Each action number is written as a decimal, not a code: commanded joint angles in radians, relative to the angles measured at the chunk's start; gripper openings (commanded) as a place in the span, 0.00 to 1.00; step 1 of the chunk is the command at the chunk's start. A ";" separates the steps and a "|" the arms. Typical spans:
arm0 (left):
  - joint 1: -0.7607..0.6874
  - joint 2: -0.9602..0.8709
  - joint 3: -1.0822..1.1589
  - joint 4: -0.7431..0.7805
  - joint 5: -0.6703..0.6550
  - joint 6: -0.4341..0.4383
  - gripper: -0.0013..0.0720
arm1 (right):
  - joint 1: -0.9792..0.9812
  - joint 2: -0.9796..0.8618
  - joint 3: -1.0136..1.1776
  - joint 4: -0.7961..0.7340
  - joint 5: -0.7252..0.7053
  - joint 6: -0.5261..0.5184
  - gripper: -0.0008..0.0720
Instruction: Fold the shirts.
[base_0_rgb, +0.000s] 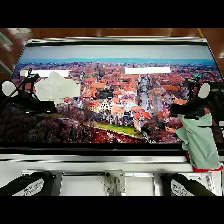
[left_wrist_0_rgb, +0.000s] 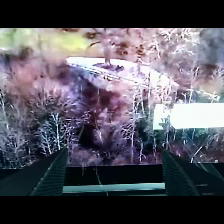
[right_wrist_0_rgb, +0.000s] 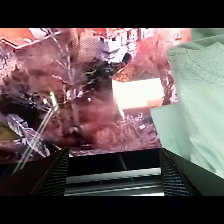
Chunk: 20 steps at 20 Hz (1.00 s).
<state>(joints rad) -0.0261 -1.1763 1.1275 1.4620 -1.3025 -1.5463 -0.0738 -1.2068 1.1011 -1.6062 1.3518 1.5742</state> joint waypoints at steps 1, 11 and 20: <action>0.001 0.000 0.000 0.000 0.000 0.000 0.96 | 0.001 -0.001 0.000 0.000 0.000 0.000 0.94; 0.001 0.000 0.000 0.000 0.000 0.000 0.96 | 0.001 -0.001 0.000 0.000 0.000 0.000 0.94; 0.001 0.000 0.000 0.000 0.001 0.000 0.96 | 0.001 -0.001 0.000 0.014 0.009 0.001 0.94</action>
<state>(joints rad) -0.0257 -1.1763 1.1275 1.4616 -1.3025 -1.5463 -0.0738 -1.2068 1.1011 -1.6047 1.3518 1.5742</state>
